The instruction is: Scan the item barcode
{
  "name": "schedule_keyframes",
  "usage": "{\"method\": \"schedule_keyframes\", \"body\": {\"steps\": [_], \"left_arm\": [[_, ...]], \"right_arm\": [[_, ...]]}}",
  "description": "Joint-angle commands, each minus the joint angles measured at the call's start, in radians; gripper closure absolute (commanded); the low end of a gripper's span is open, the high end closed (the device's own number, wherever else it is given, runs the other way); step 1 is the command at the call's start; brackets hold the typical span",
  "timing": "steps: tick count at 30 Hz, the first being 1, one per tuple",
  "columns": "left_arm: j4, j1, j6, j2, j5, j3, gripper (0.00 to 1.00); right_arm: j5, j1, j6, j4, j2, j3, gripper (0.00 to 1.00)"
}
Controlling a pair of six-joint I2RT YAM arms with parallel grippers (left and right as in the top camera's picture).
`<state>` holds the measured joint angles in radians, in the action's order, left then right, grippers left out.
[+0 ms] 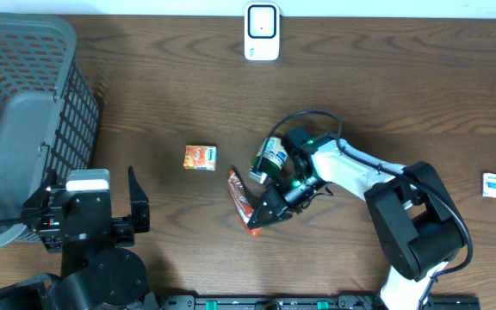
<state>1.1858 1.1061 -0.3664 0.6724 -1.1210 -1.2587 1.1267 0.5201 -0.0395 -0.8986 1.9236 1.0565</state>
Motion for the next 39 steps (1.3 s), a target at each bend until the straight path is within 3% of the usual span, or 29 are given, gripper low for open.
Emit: {"method": "schedule_keyframes", "body": {"steps": [1,9,10,11,12,14,17,22,29,39], "left_arm": [[0.003,-0.003,-0.006,-0.003,-0.005,-0.002,0.02],[0.003,-0.003,-0.006,-0.003,-0.005,-0.002,0.02],[0.003,-0.003,-0.006,-0.003,-0.005,-0.002,0.02],[0.003,-0.003,-0.006,-0.003,-0.005,-0.002,0.02],[0.003,-0.003,-0.006,-0.003,-0.005,-0.002,0.02],[0.003,-0.003,-0.006,-0.003,-0.005,-0.002,0.02],[0.003,-0.003,-0.006,-0.003,-0.005,-0.002,0.02],[0.003,-0.003,-0.006,-0.003,-0.005,-0.002,0.02],[0.003,-0.003,-0.006,-0.003,-0.005,-0.002,0.02],[0.003,-0.003,-0.006,-0.003,-0.005,-0.002,0.02]], "right_arm": [[-0.03,-0.032,0.08,0.024,0.007,-0.04,0.98],[-0.073,-0.063,0.1,0.074,0.007,-0.125,0.9],[-0.119,-0.063,0.113,0.073,0.007,-0.129,0.81],[-0.168,-0.063,0.132,0.073,0.007,-0.13,0.6],[-0.216,-0.061,0.15,0.073,0.007,-0.13,0.46],[-0.274,-0.06,0.163,0.077,0.007,-0.13,0.25],[-0.312,-0.061,0.162,0.097,0.007,-0.13,0.09],[-0.316,-0.06,0.137,0.175,0.007,-0.13,0.07],[-0.552,-0.047,0.128,0.269,0.007,-0.13,0.07],[-0.629,-0.047,0.129,0.43,0.006,-0.129,0.05]]}}
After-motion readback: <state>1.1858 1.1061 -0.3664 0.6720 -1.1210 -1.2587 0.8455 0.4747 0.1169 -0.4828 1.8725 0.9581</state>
